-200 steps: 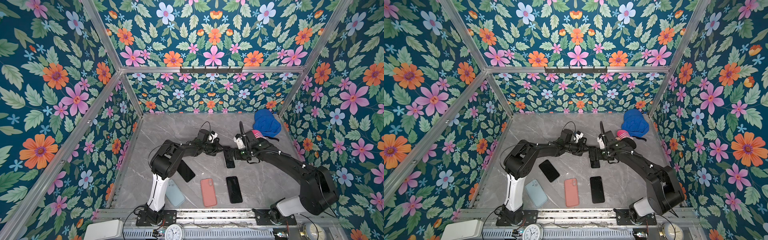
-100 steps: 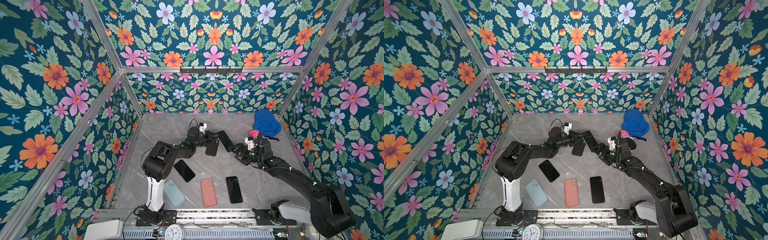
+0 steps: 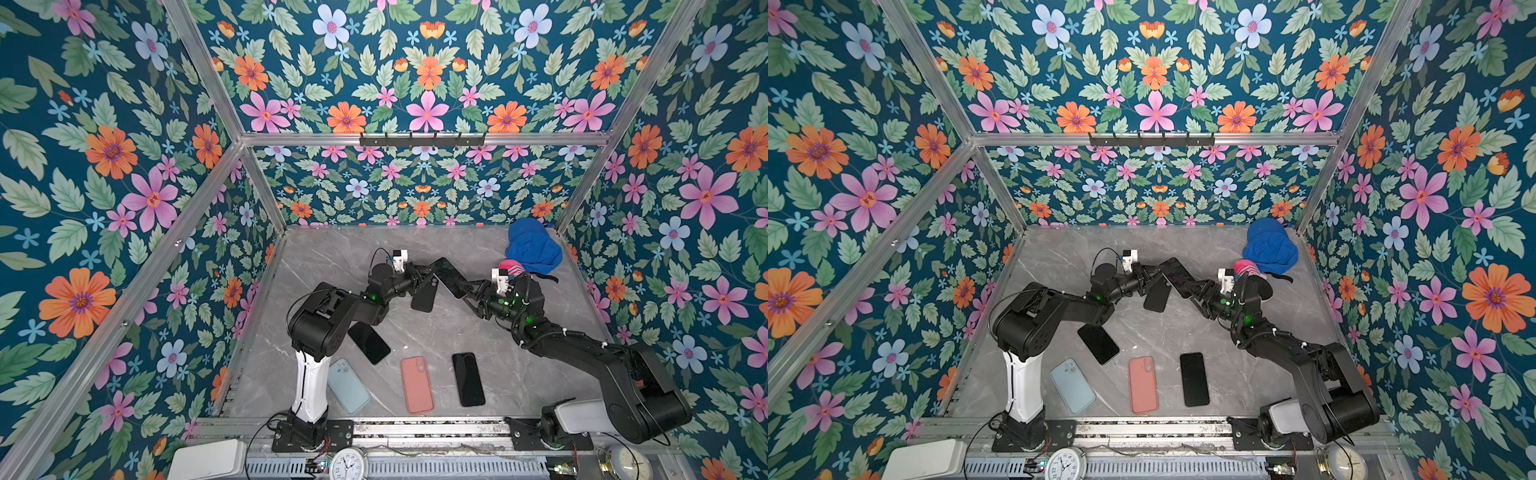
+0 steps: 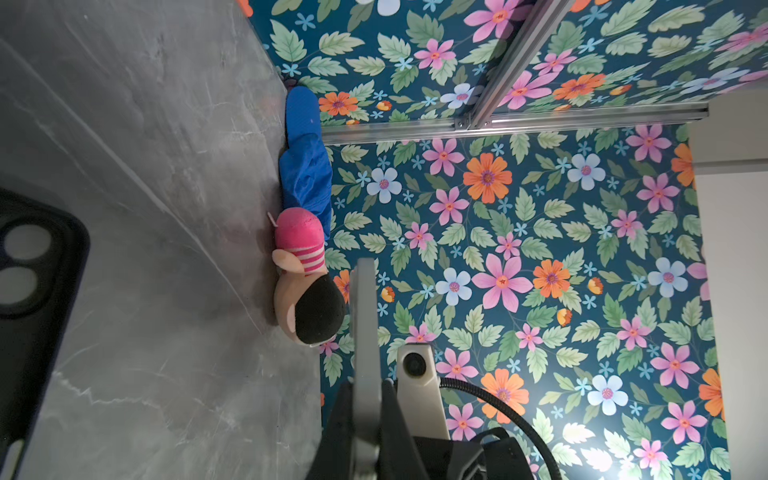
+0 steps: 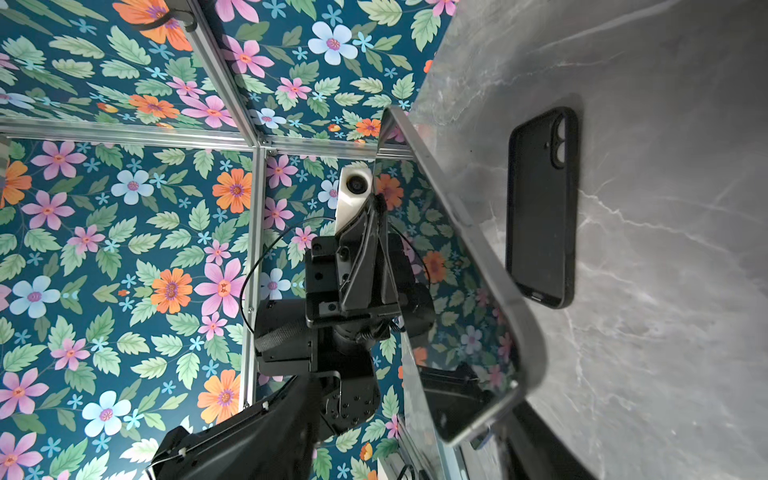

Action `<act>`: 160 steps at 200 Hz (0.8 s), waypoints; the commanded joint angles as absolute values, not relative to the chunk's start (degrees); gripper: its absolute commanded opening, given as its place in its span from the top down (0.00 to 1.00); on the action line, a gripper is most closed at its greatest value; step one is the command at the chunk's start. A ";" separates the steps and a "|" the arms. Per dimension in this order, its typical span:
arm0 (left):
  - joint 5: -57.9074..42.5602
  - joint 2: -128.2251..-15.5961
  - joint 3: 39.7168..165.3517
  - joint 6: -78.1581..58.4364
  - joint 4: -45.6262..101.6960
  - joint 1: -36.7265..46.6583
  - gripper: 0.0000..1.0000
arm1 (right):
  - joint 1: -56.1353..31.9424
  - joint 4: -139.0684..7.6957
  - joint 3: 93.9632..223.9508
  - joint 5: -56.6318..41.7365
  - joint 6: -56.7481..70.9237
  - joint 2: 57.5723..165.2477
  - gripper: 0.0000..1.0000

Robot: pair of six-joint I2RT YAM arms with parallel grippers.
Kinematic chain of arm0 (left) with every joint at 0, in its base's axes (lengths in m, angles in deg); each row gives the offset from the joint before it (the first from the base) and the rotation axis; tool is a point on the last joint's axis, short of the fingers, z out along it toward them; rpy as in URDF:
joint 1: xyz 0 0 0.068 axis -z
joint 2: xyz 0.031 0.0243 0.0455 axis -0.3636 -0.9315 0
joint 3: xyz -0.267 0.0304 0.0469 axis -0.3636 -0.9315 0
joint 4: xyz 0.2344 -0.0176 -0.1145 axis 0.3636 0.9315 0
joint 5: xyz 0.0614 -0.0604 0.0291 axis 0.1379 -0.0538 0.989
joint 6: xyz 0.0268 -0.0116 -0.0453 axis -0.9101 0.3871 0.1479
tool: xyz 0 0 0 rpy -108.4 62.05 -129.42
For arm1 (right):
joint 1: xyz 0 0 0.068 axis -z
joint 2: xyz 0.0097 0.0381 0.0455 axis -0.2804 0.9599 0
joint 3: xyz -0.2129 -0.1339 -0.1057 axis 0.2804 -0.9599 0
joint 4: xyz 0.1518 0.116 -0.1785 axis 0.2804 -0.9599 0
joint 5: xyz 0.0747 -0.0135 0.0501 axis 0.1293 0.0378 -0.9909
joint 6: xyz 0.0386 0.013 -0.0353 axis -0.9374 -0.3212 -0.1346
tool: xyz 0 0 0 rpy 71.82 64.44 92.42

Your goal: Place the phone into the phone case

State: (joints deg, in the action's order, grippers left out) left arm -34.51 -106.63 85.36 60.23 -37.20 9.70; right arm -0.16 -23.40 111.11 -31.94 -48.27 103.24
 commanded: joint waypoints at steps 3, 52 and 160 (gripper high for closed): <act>-34.46 -107.34 85.11 62.55 -43.74 9.70 1.00 | -0.20 -19.33 111.26 -30.49 -48.46 104.24 0.51; -34.78 -107.12 83.98 62.89 -44.68 9.79 1.00 | -0.23 -16.44 112.20 -30.97 -49.11 107.36 0.65; -40.40 -105.01 89.65 50.42 -26.56 7.72 0.61 | 0.55 -31.77 117.91 -31.13 -43.45 104.10 1.00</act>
State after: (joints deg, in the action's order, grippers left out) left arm -37.52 -106.52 87.83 58.24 -32.85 8.48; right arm -0.07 -26.64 116.01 -31.11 -45.45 104.62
